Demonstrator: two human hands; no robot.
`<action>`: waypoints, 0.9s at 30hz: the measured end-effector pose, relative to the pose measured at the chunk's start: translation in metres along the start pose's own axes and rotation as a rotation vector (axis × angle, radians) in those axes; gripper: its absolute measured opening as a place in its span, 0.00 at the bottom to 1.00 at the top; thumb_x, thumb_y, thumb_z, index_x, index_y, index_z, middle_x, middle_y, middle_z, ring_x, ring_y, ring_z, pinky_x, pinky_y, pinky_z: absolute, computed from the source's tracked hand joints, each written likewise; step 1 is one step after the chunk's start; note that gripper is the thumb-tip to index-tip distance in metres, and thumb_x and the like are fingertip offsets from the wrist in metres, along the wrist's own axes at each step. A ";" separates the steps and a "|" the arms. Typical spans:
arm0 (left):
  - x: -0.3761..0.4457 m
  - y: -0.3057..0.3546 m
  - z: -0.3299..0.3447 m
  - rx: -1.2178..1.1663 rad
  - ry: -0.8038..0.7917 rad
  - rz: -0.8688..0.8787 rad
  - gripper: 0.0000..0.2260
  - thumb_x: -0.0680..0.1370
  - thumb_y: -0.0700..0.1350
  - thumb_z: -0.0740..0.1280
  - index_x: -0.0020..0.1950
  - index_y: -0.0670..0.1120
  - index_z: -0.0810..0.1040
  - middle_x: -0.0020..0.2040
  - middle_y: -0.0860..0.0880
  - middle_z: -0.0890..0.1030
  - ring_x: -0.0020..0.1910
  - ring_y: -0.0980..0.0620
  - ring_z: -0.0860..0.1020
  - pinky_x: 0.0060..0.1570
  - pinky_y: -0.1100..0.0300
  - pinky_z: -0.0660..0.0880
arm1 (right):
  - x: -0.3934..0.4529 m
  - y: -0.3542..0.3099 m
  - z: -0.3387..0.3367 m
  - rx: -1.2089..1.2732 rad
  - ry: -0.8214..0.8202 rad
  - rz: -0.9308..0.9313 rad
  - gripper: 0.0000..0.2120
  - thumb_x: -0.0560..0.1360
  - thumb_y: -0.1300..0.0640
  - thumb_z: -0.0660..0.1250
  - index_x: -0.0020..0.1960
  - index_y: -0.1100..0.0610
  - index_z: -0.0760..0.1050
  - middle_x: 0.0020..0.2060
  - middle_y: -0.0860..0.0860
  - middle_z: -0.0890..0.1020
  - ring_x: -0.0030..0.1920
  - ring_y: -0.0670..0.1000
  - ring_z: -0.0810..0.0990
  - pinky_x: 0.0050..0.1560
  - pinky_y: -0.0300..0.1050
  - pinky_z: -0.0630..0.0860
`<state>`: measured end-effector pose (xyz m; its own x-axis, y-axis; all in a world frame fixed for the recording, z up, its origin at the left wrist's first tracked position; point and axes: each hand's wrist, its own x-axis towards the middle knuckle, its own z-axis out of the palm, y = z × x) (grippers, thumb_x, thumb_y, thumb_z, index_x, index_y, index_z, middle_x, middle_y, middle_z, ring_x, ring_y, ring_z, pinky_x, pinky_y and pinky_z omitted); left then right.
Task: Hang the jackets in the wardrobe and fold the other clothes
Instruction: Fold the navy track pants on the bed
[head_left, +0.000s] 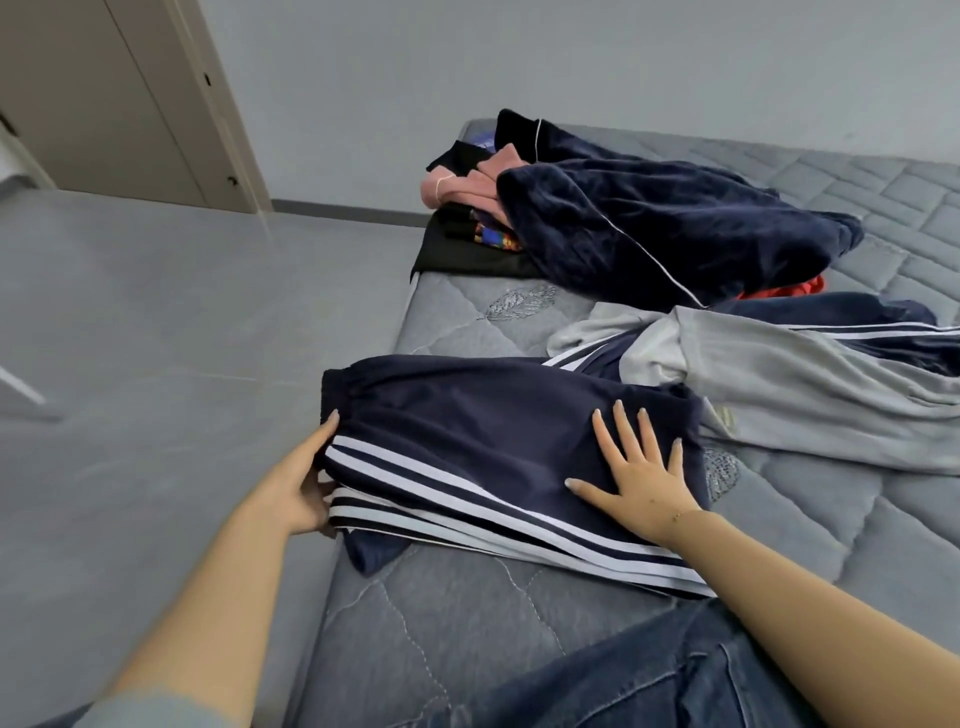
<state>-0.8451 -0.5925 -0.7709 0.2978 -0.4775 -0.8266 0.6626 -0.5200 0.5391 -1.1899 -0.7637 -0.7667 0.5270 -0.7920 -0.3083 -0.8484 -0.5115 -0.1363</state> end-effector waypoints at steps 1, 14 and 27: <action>0.000 0.002 0.002 -0.054 0.016 0.034 0.23 0.64 0.62 0.76 0.50 0.48 0.80 0.47 0.45 0.80 0.47 0.42 0.79 0.43 0.43 0.77 | 0.000 0.000 0.000 0.002 0.003 -0.002 0.45 0.73 0.27 0.50 0.77 0.44 0.30 0.76 0.46 0.30 0.76 0.54 0.29 0.74 0.67 0.38; -0.010 -0.030 -0.008 -0.436 -0.038 -0.061 0.31 0.68 0.69 0.70 0.61 0.48 0.79 0.59 0.48 0.82 0.57 0.41 0.79 0.58 0.41 0.75 | -0.002 0.003 0.002 -0.023 0.060 -0.119 0.35 0.78 0.33 0.49 0.77 0.40 0.34 0.76 0.41 0.33 0.77 0.46 0.33 0.74 0.63 0.37; -0.109 0.039 0.091 -0.250 -0.001 0.867 0.15 0.70 0.39 0.76 0.55 0.46 0.82 0.52 0.46 0.85 0.49 0.49 0.84 0.43 0.60 0.80 | -0.010 0.018 -0.022 1.279 0.040 0.170 0.16 0.82 0.48 0.58 0.62 0.52 0.79 0.69 0.46 0.73 0.71 0.46 0.68 0.73 0.43 0.58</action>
<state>-0.9143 -0.6251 -0.6454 0.7620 -0.6309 -0.1463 0.3362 0.1923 0.9220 -1.2092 -0.7716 -0.7455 0.3911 -0.8358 -0.3854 -0.3374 0.2594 -0.9049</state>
